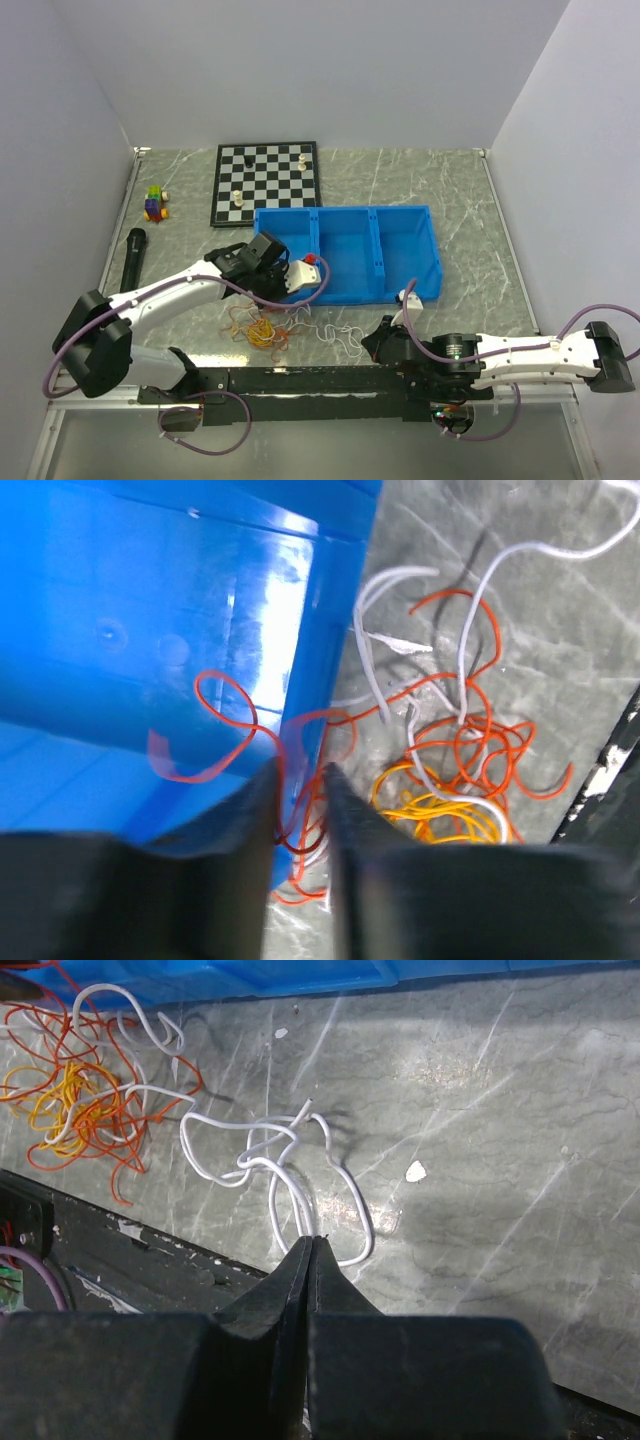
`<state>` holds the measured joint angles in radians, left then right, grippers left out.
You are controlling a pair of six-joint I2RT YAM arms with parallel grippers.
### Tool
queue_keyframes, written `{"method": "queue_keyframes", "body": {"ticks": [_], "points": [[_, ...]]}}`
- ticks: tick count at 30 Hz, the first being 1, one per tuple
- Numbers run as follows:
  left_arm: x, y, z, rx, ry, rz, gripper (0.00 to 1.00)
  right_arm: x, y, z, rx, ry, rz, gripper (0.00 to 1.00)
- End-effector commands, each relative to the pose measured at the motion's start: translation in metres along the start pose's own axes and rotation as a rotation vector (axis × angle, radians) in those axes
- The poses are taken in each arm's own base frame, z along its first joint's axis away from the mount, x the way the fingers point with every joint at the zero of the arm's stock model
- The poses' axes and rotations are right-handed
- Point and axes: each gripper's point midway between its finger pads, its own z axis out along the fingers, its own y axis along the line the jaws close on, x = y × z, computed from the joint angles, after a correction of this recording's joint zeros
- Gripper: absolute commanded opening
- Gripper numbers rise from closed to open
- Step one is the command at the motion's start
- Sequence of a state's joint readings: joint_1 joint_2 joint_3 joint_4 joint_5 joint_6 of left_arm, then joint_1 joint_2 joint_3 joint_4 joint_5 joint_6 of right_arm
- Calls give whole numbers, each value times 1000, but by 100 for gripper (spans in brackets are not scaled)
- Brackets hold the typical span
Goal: Untangle the cables
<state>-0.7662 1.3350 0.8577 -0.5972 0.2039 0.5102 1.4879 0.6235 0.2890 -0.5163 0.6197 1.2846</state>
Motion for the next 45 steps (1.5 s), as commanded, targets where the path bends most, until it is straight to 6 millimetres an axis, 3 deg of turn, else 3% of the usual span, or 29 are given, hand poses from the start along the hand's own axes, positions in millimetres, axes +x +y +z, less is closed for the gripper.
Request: {"method": "queue_keyframes", "body": {"ticks": [1,4,9,13,21,25,30,33,45], "points": [[-20,13,-14,-75,-73,23,13,-5,11,-1,-34,-21,24,0],[-18,14,-15,-88,-65,18,1,-6,11,-2,-31,-22,21,0],[-38,24,-36,-137,-118,0,1,-6,11,-3,-31,-21,24,0],[-77,35,-80,-182,-211,-5,1,-7,9,-4,-30,-22,20,0],[-149,57,-199,-350,-444,24,1,-5,8,-3,-25,-16,12,0],[-165,68,-224,-432,-534,1,1,-3,11,0,-33,-13,15,0],[-174,81,-235,-505,-591,-49,1,-1,11,0,-25,-4,13,0],[-175,83,-231,-518,-620,-57,1,0,10,-1,-32,-2,16,0],[-147,113,-137,-551,-441,-123,1,-1,16,1,-49,-10,18,0]]}}
